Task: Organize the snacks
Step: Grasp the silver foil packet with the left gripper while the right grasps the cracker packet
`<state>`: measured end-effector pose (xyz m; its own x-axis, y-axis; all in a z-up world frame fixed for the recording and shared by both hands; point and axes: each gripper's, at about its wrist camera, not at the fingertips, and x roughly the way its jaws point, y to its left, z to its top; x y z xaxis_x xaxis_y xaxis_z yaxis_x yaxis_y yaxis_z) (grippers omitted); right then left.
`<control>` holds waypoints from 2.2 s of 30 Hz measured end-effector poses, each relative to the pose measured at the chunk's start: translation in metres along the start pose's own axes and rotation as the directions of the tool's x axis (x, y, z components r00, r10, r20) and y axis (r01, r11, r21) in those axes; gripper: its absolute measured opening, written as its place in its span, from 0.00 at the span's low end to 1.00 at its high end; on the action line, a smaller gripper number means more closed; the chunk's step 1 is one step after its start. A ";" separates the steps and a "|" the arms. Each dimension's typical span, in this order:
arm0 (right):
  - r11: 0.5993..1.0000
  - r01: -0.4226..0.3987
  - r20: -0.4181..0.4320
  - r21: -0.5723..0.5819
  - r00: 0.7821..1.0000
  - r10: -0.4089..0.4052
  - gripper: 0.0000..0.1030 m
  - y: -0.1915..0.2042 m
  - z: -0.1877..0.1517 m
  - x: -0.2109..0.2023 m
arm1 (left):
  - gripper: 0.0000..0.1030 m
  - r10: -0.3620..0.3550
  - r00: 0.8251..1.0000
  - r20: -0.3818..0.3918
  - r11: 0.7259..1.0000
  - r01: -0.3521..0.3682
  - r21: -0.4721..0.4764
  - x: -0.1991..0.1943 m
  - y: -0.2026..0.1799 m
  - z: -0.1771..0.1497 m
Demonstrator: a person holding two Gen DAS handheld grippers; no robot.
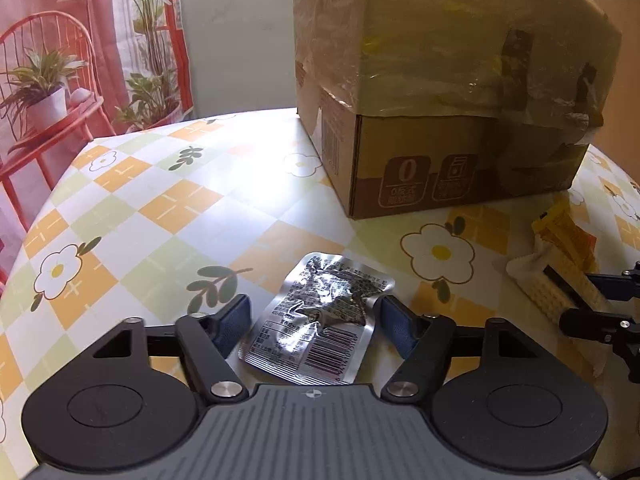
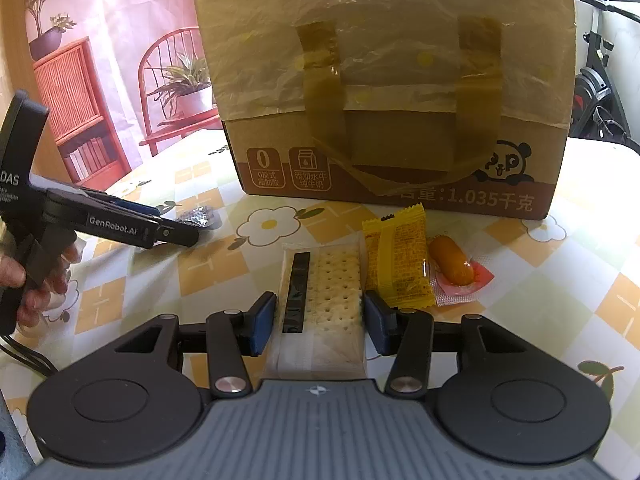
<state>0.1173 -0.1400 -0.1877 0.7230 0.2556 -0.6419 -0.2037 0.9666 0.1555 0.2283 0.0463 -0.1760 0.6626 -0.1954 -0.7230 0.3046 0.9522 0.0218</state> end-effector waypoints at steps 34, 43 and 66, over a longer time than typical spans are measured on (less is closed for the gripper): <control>0.998 -0.020 0.010 -0.056 1.000 0.021 0.48 0.007 -0.002 -0.002 | 0.37 0.039 0.995 0.096 0.998 -0.034 -0.055 -0.059 -0.039 -0.039; 0.998 -0.027 0.007 -0.048 1.000 0.027 0.48 0.005 -0.002 -0.001 | 0.68 0.019 0.999 0.025 0.999 -0.021 0.051 -0.036 -0.027 -0.035; 0.999 -0.041 0.000 -0.037 0.999 0.041 0.48 0.002 -0.002 0.000 | 0.16 -0.074 0.992 0.102 0.995 0.080 -0.064 -0.047 -0.008 -0.025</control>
<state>0.1155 -0.1380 -0.1891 0.7141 0.2946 -0.6351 -0.2569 0.9541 0.1537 0.1779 0.0540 -0.1598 0.7046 -0.2877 -0.6487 0.3122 0.9466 -0.0807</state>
